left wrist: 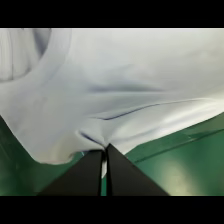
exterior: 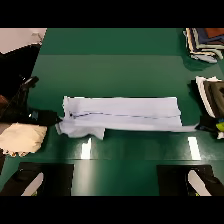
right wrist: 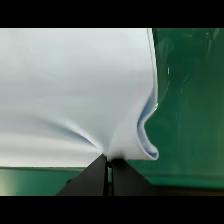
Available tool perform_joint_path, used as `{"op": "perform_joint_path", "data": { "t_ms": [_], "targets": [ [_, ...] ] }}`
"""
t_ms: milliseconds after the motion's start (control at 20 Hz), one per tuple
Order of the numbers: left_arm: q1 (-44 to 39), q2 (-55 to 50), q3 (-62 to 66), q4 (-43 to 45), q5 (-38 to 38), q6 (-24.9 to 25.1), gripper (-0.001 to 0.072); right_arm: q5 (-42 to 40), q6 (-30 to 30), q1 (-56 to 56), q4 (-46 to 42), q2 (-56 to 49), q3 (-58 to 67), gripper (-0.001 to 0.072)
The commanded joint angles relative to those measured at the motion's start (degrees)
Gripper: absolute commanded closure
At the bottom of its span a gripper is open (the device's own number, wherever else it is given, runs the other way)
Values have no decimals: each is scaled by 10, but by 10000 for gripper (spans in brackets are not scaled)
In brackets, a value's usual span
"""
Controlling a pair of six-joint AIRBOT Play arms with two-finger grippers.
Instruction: Fold the shirts.
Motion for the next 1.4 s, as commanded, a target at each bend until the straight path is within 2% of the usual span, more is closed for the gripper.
{"op": "perform_joint_path", "data": {
  "t_ms": [0,100,200,300,400,450,500,550,600,750,800,850,950,1000,1050,1100,1250,1350],
  "targets": [
    [1,-125,31,1,104,71,682,-87,2,73,-2,-131,66,692],
    [1,-201,40,2,134,92,682,-111,2,107,3,-213,115,692],
    [1,-263,55,2,160,99,682,-127,1,115,46,-281,163,690],
    [1,-303,66,2,183,99,681,-136,1,114,85,-332,202,690],
    [1,-316,70,2,199,98,678,-130,1,114,88,-370,236,685],
    [1,-315,71,2,203,98,507,-124,1,113,88,-384,248,543],
    [1,-314,73,2,200,96,150,-120,-1,112,88,-393,256,353],
    [1,-314,81,2,187,94,26,-120,-12,108,88,-396,257,341],
    [1,-314,94,3,162,94,109,-109,-27,101,88,-396,257,340],
    [1,-313,135,-3,87,95,528,-66,-62,56,88,-382,242,340],
    [1,-313,143,-11,75,95,619,-68,-68,36,88,-370,226,341],
    [1,-313,146,-29,72,99,681,-78,-76,10,88,-355,201,340],
    [1,-313,146,-66,77,99,681,-100,-85,-43,89,-328,146,331],
    [0,-313,146,-88,82,99,681,-103,-90,-68,89,-325,123,266],
    [-1,-313,146,-110,92,99,682,-108,-95,-93,96,-327,99,137],
    [-4,-313,146,-127,104,99,682,-110,-119,-112,121,-335,77,113],
    [-50,-313,146,-135,155,93,682,-112,-189,-133,225,-372,36,120],
    [-95,-315,146,-134,191,92,682,-115,-205,-123,271,-398,37,121]
  ]
}}
